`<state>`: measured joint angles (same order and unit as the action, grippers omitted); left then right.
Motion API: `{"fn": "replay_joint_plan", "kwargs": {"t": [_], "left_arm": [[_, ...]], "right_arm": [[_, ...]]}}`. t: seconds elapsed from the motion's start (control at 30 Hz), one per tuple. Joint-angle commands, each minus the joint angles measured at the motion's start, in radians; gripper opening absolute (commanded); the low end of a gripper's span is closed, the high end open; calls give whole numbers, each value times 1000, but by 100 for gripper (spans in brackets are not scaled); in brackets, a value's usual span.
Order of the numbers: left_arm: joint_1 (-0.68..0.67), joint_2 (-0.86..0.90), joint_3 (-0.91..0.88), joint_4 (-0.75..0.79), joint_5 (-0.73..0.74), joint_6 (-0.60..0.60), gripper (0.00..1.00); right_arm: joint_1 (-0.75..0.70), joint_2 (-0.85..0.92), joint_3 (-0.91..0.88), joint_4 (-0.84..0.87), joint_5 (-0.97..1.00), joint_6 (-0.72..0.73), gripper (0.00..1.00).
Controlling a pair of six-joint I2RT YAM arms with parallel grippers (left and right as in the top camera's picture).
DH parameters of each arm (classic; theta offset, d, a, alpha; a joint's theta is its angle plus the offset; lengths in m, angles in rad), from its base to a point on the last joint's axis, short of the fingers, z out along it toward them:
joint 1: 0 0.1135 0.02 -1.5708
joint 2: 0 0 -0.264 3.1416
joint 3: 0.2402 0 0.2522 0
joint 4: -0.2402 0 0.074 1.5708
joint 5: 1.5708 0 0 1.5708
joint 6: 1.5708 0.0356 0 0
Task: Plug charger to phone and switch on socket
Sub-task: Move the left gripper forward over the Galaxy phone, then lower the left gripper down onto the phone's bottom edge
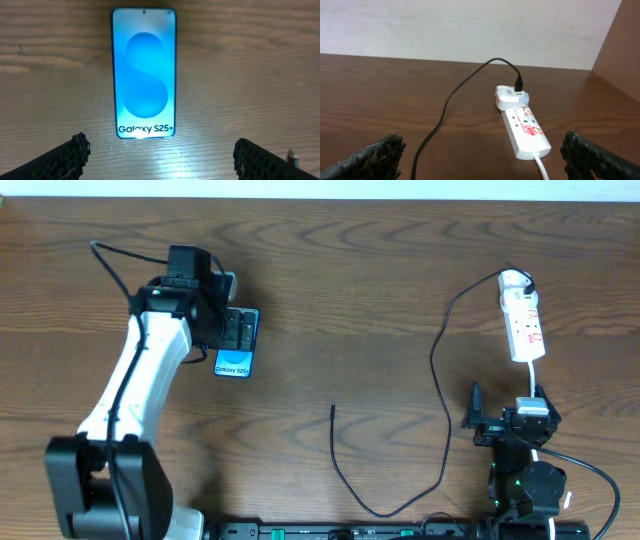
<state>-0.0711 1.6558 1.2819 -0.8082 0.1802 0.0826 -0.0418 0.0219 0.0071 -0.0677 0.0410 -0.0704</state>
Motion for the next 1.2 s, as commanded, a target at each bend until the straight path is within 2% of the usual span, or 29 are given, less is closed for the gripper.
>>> {"fn": "replay_joint_plan", "kwargs": {"t": [0.0, 0.4, 0.53, 0.7, 1.17], "left_arm": [[0, 53, 34, -5, -17, 10, 94], [0, 171, 34, 56, -17, 10, 94], [0, 197, 34, 69, -78, 8, 94], [0, 232, 34, 76, -80, 8, 94], [0, 239, 33, 99, -80, 6, 94]], "right_arm": [[-5, -9, -2, -3, 2, -13, 99], [-5, -9, -2, -3, 2, -13, 99], [-5, -9, -2, -3, 2, -13, 99], [-5, -9, -2, -3, 2, -13, 99], [-5, -9, -2, -3, 2, -13, 99]]}}
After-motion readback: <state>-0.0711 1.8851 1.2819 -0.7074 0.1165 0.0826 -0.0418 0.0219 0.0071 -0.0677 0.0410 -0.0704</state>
